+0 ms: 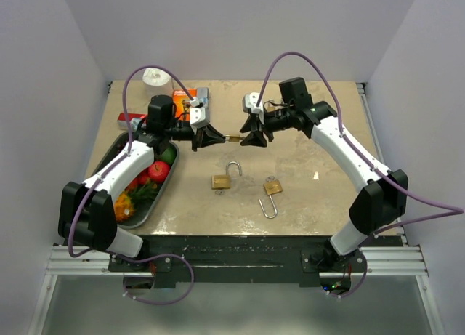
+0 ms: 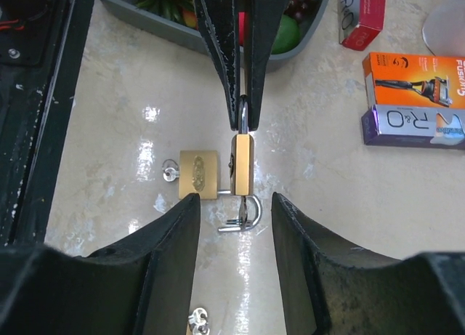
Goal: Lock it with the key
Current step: Lock the lock.
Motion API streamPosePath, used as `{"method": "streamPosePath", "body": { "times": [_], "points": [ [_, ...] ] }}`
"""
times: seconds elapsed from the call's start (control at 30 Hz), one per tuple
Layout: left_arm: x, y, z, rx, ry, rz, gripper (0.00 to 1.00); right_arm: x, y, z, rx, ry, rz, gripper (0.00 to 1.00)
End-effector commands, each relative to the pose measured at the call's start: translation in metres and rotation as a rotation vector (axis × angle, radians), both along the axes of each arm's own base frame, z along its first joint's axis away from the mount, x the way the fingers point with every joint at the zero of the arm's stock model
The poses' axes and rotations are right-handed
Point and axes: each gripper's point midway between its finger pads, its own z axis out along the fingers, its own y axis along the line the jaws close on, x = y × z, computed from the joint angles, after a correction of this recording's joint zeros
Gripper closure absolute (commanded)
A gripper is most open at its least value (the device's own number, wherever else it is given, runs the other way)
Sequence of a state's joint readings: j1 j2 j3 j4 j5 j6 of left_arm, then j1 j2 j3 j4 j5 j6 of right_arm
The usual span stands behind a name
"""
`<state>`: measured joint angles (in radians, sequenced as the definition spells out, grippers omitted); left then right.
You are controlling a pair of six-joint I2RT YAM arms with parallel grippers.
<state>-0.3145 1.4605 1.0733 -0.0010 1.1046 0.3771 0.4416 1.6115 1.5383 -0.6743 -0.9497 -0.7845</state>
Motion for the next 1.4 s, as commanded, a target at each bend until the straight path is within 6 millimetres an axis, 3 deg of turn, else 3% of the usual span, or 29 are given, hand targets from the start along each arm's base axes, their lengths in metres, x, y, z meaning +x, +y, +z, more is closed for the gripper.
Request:
{"method": "streamPosePath", "body": {
  "times": [0.0,0.23,0.4,0.53,0.63,0.7,0.83,1.17,1.27,1.37],
  "points": [
    [-0.001,-0.005,0.026,-0.045,-0.087,-0.038,1.00,0.008,0.004,0.003,0.000,-0.044,-0.016,0.53],
    [-0.001,-0.005,0.025,-0.045,-0.086,-0.040,1.00,0.010,0.000,-0.007,-0.046,-0.077,-0.012,0.64],
    [0.001,-0.006,0.026,-0.046,-0.084,-0.044,1.00,0.012,-0.001,-0.011,-0.061,-0.074,-0.013,0.66],
    [0.002,-0.007,0.026,-0.048,-0.083,-0.046,1.00,0.013,0.001,-0.010,-0.059,-0.070,-0.014,0.74],
    [0.002,-0.007,0.028,-0.049,-0.085,-0.046,1.00,0.014,0.000,-0.013,-0.069,-0.068,-0.017,0.86],
    [0.002,-0.006,0.027,-0.047,-0.081,-0.043,1.00,0.014,-0.002,-0.013,-0.073,-0.066,-0.018,1.00],
    [0.004,-0.004,0.024,-0.037,-0.081,-0.032,1.00,0.012,-0.005,-0.015,-0.084,-0.045,-0.028,1.00],
    [0.017,0.011,0.018,-0.024,-0.079,0.007,1.00,0.024,-0.056,-0.028,-0.114,0.025,-0.149,1.00],
    [0.020,0.012,0.019,-0.026,-0.086,0.015,1.00,0.032,-0.077,-0.037,-0.125,0.059,-0.206,1.00],
    [0.023,0.012,0.018,-0.026,-0.086,0.023,1.00,0.054,-0.100,-0.050,-0.126,0.118,-0.324,1.00]
  ]
}}
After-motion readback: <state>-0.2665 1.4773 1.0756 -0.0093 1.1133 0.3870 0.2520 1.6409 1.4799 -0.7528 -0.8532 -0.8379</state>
